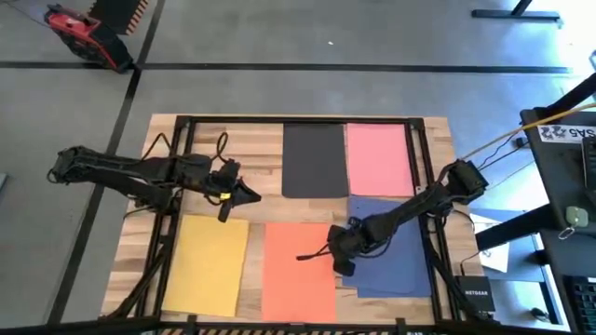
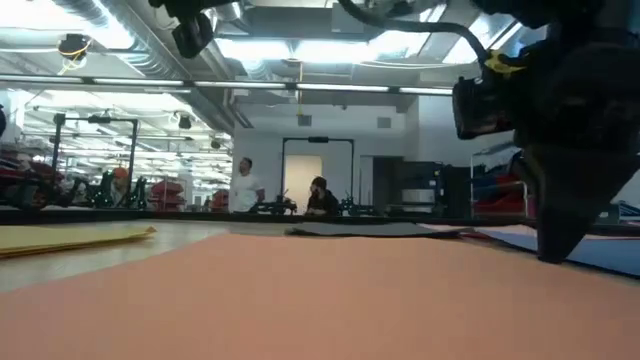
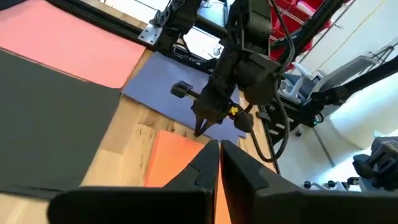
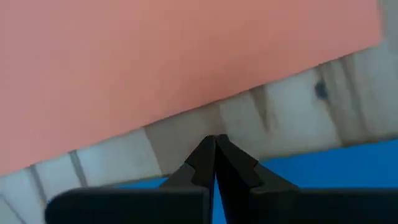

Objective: Organize paper
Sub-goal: Stack the blue paper on top of the stacked blue papers

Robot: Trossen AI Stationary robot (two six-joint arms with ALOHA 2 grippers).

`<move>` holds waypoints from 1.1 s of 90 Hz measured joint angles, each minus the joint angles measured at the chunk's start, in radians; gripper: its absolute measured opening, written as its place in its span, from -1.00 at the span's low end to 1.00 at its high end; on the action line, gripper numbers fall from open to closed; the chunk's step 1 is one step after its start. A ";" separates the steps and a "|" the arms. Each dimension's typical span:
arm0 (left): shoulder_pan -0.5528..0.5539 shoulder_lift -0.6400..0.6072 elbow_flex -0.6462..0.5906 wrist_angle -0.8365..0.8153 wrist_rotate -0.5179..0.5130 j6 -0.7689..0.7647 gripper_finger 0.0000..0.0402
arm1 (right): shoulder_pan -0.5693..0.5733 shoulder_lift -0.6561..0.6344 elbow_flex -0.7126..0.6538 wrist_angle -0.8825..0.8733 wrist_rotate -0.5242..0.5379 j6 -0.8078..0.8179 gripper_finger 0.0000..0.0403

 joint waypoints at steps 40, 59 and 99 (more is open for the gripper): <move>-0.001 -0.002 0.000 -0.021 0.000 0.033 -1.00 | 0.079 0.000 -0.002 -0.010 -0.075 0.127 -1.00; -0.002 -0.004 0.000 -0.021 0.000 0.041 -1.00 | 0.080 0.003 0.010 -0.003 -0.100 0.125 -1.00; -0.002 -0.007 0.000 -0.026 -0.001 0.052 -1.00 | 0.082 -0.011 0.017 0.021 -0.146 0.101 -1.00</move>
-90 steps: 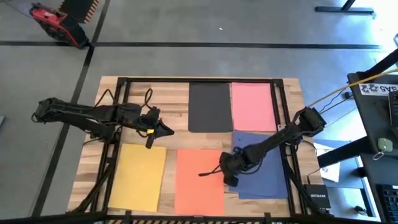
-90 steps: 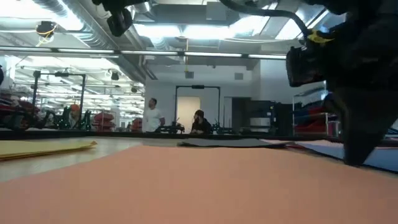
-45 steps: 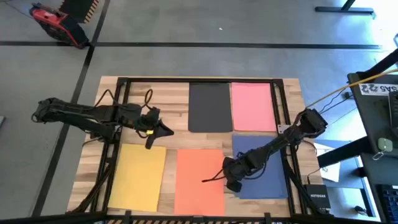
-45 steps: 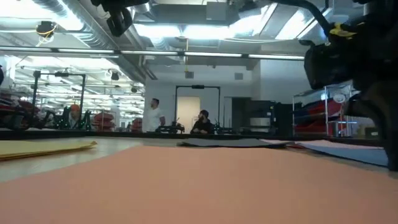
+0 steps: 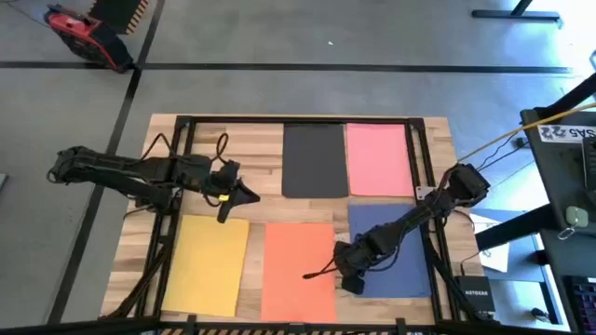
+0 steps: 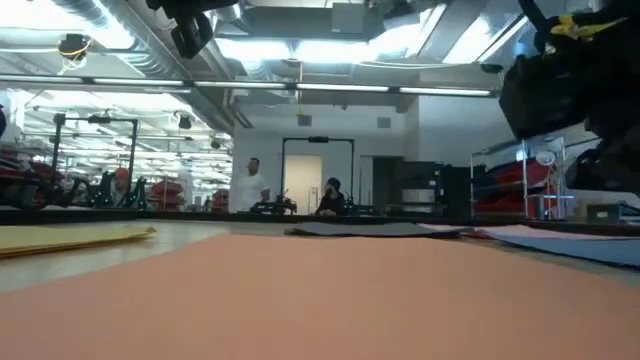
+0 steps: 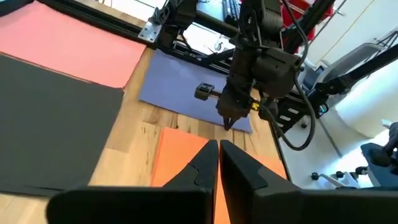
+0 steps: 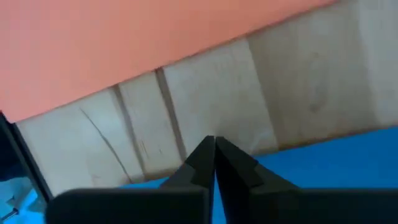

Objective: Organize paper
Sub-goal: Stack the blue paper on top of the stacked blue papers

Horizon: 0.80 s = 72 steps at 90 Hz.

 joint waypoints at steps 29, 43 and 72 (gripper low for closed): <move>0.000 0.000 0.000 -0.001 -0.001 -0.003 -1.00 | -0.003 -0.099 0.002 -0.032 0.097 -0.045 -1.00; 0.000 0.000 0.000 -0.001 -0.011 -0.002 -1.00 | -0.035 -0.126 0.003 -0.140 0.140 -0.084 -1.00; 0.000 0.000 0.000 -0.001 -0.011 -0.014 -1.00 | -0.188 -0.162 -0.003 -0.228 0.167 -0.291 -1.00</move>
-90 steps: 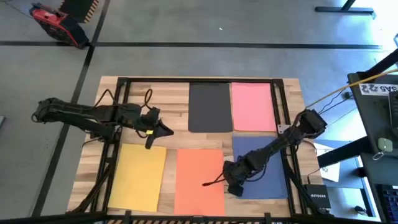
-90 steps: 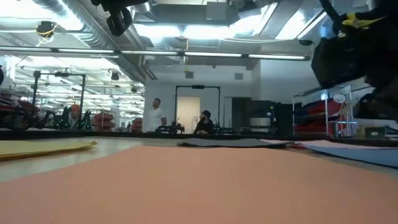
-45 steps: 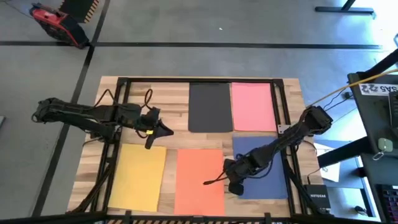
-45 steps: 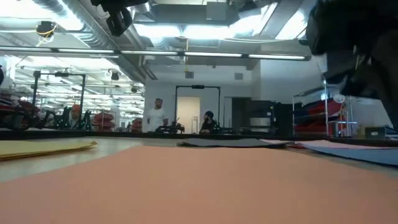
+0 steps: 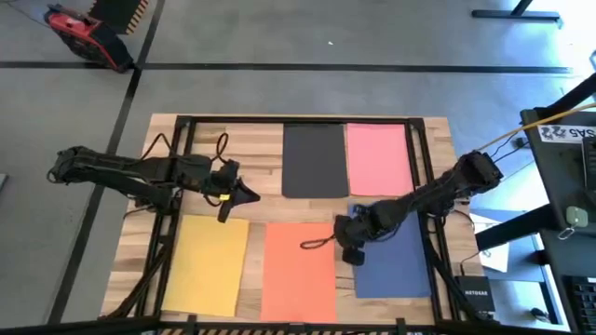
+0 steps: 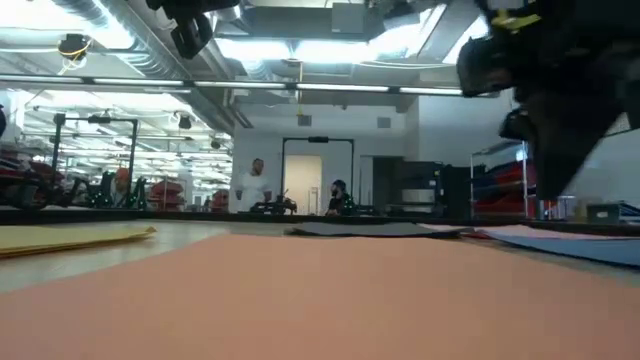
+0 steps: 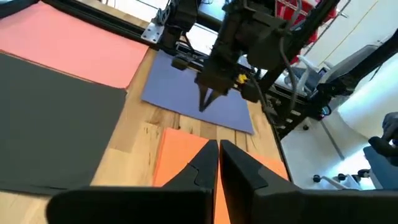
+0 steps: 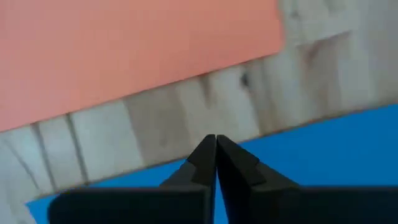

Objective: Organize paper
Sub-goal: Stack the blue paper on top of the stacked blue papers

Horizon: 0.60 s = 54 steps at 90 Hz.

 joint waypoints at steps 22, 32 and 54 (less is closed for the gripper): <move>0.000 -0.016 0.000 0.008 0.000 0.002 -1.00 | -0.031 -0.082 -0.143 0.105 0.009 -0.031 -1.00; 0.004 -0.028 0.000 0.009 0.000 0.017 -1.00 | -0.031 -0.159 -0.239 0.199 0.030 -0.011 -1.00; 0.060 -0.032 0.000 0.007 0.000 0.053 -1.00 | -0.097 -0.245 -0.342 0.186 0.117 -0.009 -1.00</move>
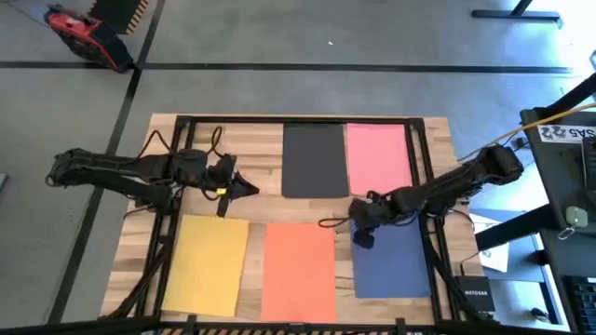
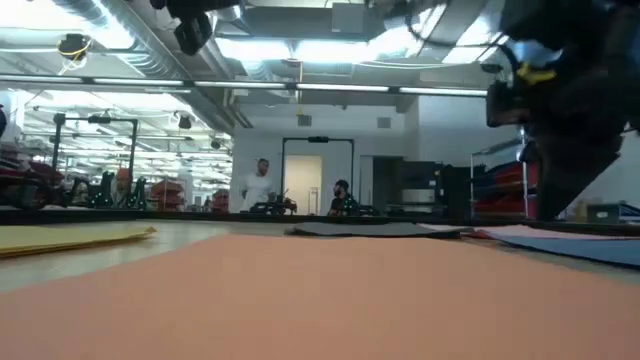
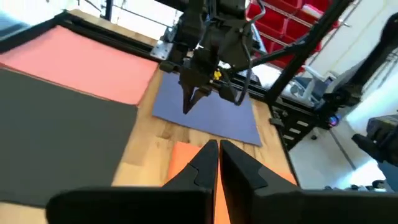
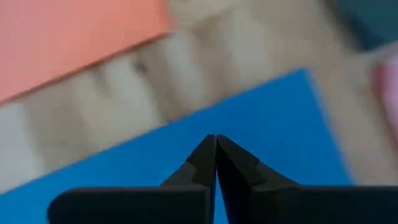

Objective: Organize paper
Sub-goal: Stack the blue paper on top of the stacked blue papers

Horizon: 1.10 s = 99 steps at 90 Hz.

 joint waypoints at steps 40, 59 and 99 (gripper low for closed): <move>0.060 0.000 0.000 -0.015 0.001 0.006 -1.00 | -0.192 0.027 0.001 0.148 -0.079 -0.250 -1.00; 0.067 0.000 0.000 -0.053 0.000 0.008 -1.00 | -0.244 0.100 0.000 0.168 -0.131 -0.303 -1.00; 0.067 0.001 0.000 -0.053 0.000 0.022 -1.00 | -0.250 0.154 0.004 0.168 -0.149 -0.306 -1.00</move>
